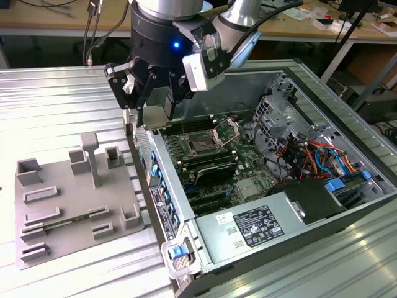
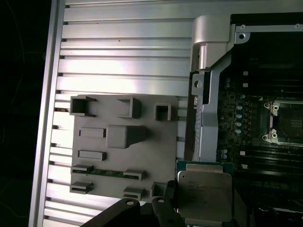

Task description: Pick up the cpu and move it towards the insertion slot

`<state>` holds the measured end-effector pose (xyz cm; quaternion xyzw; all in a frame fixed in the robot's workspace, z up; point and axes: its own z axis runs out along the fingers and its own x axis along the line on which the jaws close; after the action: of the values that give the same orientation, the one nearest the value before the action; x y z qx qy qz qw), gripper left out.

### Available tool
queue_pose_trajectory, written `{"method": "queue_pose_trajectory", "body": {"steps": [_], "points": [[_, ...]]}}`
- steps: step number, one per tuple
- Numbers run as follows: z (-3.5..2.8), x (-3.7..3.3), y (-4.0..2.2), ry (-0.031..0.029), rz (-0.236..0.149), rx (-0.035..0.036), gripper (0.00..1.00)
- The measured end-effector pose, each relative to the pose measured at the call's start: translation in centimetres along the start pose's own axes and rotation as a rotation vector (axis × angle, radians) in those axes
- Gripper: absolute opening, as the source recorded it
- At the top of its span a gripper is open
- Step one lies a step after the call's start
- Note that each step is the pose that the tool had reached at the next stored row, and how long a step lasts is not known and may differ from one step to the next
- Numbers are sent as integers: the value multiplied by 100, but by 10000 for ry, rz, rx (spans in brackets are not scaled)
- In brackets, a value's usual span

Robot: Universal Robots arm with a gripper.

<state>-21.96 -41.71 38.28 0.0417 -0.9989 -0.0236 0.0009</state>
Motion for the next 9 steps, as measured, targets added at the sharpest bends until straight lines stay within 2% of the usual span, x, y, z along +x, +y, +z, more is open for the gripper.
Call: {"method": "queue_pose_trajectory", "body": {"steps": [9], "points": [[4, -163, -14, 0, -1, 0, 55]]}}
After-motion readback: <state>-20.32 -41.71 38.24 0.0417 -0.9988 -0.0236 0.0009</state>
